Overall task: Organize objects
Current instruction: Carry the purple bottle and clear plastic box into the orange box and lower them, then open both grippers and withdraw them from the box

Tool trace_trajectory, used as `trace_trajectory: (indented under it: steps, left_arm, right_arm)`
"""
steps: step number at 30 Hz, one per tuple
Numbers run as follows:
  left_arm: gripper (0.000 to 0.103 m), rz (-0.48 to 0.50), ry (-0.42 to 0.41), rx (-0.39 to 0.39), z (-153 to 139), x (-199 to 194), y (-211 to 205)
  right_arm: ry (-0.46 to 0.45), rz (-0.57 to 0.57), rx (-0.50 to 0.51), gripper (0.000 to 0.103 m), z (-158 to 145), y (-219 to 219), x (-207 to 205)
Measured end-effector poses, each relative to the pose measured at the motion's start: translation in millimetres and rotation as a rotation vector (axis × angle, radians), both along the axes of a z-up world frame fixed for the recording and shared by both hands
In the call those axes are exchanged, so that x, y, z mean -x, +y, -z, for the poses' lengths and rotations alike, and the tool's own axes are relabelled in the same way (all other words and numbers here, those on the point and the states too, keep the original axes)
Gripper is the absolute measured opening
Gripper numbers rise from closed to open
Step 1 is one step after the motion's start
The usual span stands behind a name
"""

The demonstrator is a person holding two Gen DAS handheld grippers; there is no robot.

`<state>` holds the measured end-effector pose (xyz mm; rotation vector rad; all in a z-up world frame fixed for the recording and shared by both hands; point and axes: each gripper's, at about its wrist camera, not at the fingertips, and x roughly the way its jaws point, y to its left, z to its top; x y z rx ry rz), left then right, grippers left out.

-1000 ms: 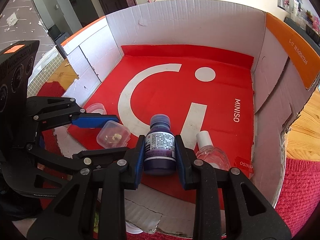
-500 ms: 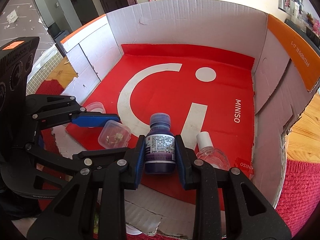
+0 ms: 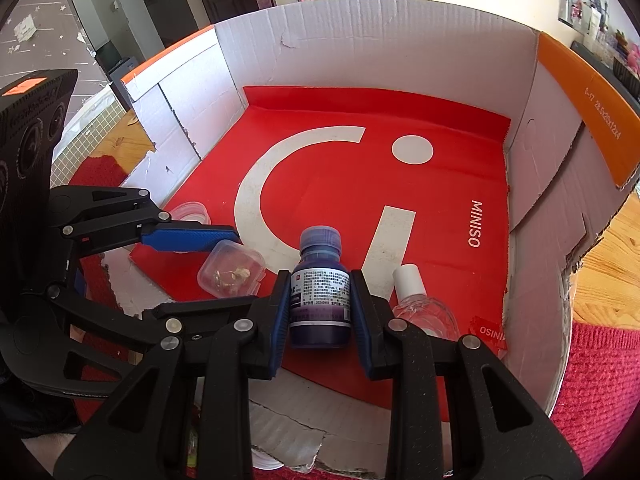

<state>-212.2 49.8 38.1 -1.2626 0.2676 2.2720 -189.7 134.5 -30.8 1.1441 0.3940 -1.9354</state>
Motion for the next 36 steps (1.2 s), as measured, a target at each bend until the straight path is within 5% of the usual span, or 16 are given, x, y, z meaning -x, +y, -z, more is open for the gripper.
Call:
trace_trajectory:
  steps: [36]
  left_arm:
    - [0.059, -0.070, 0.062, -0.065, -24, -18, -13]
  right_arm:
    - [0.041, 0.023, 0.039, 0.028, -20, 2, -9]
